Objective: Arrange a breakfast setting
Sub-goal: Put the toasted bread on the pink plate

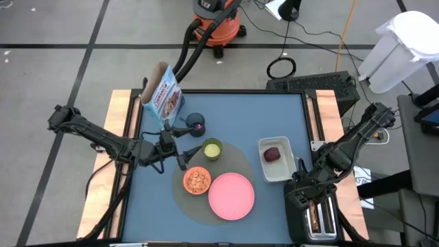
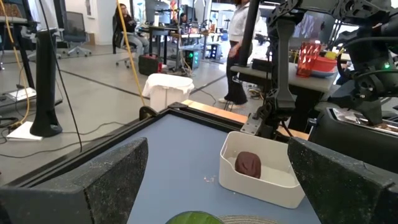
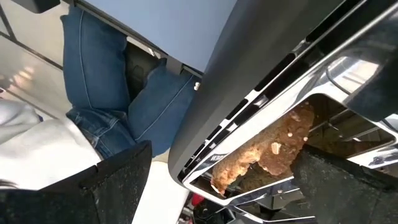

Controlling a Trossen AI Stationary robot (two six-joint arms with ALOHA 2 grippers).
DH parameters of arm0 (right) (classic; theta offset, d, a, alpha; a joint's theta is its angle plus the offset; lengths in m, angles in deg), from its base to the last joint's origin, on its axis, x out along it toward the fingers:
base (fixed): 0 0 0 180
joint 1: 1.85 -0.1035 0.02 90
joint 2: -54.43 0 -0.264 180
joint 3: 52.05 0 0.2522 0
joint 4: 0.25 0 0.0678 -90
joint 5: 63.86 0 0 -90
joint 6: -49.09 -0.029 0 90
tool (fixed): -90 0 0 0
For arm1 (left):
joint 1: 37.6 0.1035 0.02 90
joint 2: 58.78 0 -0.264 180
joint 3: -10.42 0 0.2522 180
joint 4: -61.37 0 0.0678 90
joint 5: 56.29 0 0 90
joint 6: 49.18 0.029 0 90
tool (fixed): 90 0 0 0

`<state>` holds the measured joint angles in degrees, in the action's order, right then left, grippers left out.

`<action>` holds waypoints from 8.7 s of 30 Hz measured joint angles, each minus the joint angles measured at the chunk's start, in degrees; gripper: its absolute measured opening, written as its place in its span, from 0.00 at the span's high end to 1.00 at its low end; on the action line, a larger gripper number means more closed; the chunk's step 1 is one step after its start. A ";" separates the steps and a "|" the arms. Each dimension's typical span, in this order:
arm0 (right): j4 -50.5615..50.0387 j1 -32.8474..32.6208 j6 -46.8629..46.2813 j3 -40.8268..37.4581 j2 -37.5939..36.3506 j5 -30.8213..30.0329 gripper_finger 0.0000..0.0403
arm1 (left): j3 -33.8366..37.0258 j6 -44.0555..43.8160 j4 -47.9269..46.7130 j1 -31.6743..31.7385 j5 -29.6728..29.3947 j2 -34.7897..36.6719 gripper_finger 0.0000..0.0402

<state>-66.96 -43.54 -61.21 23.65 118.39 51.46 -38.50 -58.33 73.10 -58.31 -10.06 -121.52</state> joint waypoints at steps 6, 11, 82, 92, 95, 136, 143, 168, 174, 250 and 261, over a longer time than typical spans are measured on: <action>-0.10 0.00 -1.73 0.00 -0.02 -0.03 0.09 | 0.00 -0.02 0.00 0.00 0.00 0.00 0.02; -0.11 0.00 -2.48 0.00 0.00 -0.04 0.09 | 0.00 -0.04 -0.02 0.00 0.00 0.00 0.02; -5.73 -0.04 -2.95 -0.03 -0.25 0.00 0.74 | 0.00 -0.11 -0.04 -0.02 0.00 0.00 0.02; -5.73 -0.04 -2.99 -0.02 -0.24 -0.04 0.82 | 0.00 -0.09 -0.04 -0.02 0.00 0.02 0.02; -5.70 -0.04 -2.99 -0.03 -0.24 -0.04 0.86 | 0.00 -0.09 -0.04 -0.02 0.01 0.01 0.02; -5.54 -0.02 -2.97 0.00 -8.33 -4.56 0.96 | 0.00 -2.55 1.90 0.11 0.26 -1.35 0.02; -5.18 -0.02 -2.32 0.00 -8.85 -4.56 0.96 | -0.04 0.01 16.33 0.69 5.61 -9.58 0.02; -2.55 -0.02 -1.08 0.00 -8.83 -4.69 0.96 | -44.40 13.05 11.09 5.31 31.69 -48.61 0.02; -2.58 -0.02 -1.09 0.00 -8.80 -4.74 0.96 | -51.71 13.10 7.72 5.33 33.77 -54.85 0.02; 5.09 -0.02 0.61 0.04 -4.56 -14.81 0.89 | -52.52 13.09 5.11 5.42 33.75 -55.43 0.02; 5.05 -0.02 0.63 0.04 -4.56 -14.81 0.80 | -52.50 11.54 5.09 4.96 33.75 -55.43 0.02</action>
<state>-61.91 -43.56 -60.57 23.69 113.83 36.64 -91.00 -46.79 78.20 -53.35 23.69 -176.95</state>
